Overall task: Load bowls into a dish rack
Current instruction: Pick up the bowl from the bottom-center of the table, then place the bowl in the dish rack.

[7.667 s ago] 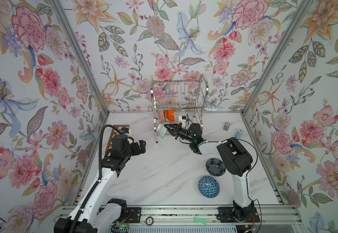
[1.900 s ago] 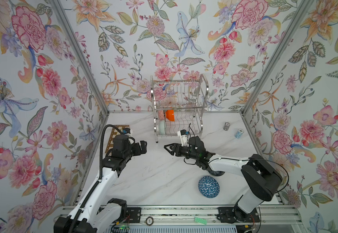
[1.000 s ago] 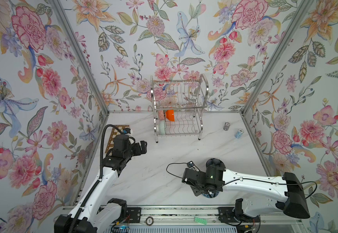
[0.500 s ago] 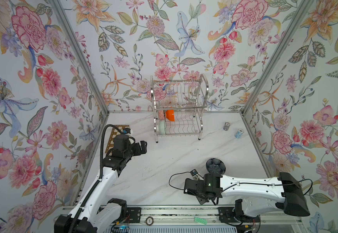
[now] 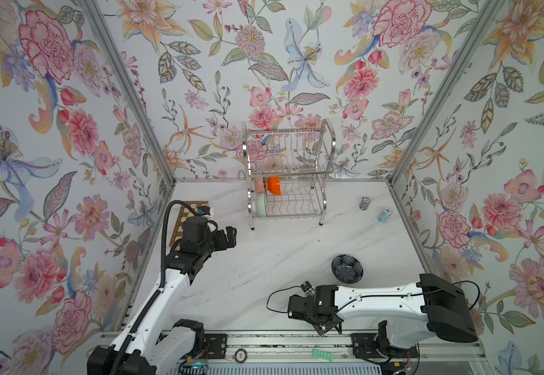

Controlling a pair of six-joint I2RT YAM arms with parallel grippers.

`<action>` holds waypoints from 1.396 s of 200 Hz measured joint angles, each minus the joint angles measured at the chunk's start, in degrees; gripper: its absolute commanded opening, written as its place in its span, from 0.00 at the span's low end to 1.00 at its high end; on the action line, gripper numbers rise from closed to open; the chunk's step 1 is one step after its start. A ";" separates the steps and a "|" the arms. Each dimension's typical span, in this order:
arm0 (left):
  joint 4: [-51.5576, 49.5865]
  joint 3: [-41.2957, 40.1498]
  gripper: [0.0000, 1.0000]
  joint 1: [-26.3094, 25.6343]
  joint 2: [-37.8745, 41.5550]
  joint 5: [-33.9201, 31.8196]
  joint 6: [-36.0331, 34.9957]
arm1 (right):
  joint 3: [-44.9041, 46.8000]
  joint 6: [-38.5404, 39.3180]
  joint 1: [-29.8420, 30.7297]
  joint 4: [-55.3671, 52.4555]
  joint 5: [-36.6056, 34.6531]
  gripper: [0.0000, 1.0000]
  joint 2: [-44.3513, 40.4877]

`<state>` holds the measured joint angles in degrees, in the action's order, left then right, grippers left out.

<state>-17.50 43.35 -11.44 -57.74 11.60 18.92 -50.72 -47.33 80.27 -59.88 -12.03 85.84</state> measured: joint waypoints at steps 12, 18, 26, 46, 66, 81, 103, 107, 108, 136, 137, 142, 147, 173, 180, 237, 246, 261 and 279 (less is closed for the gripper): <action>0.00 0.00 0.99 0.00 0.00 0.00 0.00 | 0.66 0.37 -0.39 0.24 -0.02 0.29 0.00; 0.00 0.00 0.99 0.00 0.00 0.00 0.00 | 1.03 0.52 -0.66 0.42 0.00 0.28 0.00; 0.00 0.00 0.99 0.00 0.00 0.00 0.00 | 1.46 0.63 -0.98 0.66 0.00 0.28 0.04; 0.00 0.00 0.99 0.00 0.00 0.00 0.00 | 2.19 1.44 -1.66 1.46 0.02 0.22 0.66; 0.00 0.00 0.99 0.00 0.00 0.00 0.00 | 2.19 2.45 -2.14 2.49 0.00 0.17 1.40; 0.00 0.00 0.99 0.00 0.00 0.00 0.00 | 2.12 2.97 -2.60 2.62 0.02 0.16 1.44; 0.00 0.02 0.99 0.00 0.00 0.00 0.00 | 1.90 3.65 -3.32 2.78 0.02 0.10 1.42; 0.00 0.00 0.99 0.00 0.00 0.00 0.00 | 1.79 3.78 -3.48 2.73 -0.09 0.08 1.42; 0.00 0.00 0.99 0.00 0.00 0.00 0.00 | 1.77 3.80 -3.50 2.75 -0.13 0.08 1.42; 0.00 0.00 0.99 0.00 0.00 0.00 0.00 | 0.98 4.61 -4.66 2.93 -0.17 0.05 0.87; 0.00 0.00 0.99 0.00 0.00 0.00 0.00 | 0.96 4.66 -4.70 2.93 -0.15 0.05 0.85; 0.00 0.00 0.99 0.00 0.00 0.00 0.00 | 0.79 4.74 -4.94 2.97 -0.17 0.05 0.70; 0.00 0.00 0.99 0.00 0.00 0.00 0.00 | 0.52 4.96 -5.20 2.99 -0.17 0.04 0.52; 0.00 0.00 0.99 0.00 0.00 -0.02 -0.02 | -0.79 5.92 -6.97 3.17 -0.17 0.03 -1.38; 0.00 0.00 0.99 0.00 0.00 -0.02 0.00 | -1.36 6.23 -7.65 3.13 -0.17 0.02 -2.08; 0.00 0.00 0.99 0.00 0.17 0.00 0.00 | -4.76 9.11 -17.05 8.09 2.32 0.00 -10.21; 0.00 0.00 0.99 0.00 0.17 0.00 0.00 | -4.74 9.46 -19.32 9.90 3.65 0.00 -11.50; 0.00 0.00 0.99 0.00 0.20 0.00 0.00 | -4.63 9.70 -23.41 14.67 6.54 0.00 -13.53; -0.02 0.00 0.99 0.00 0.28 0.00 0.00 | -4.20 9.40 -27.52 22.03 10.12 0.00 -14.67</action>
<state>-17.52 43.35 -11.44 -57.45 11.60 18.92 -54.92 -37.93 52.75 -37.85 -1.91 71.18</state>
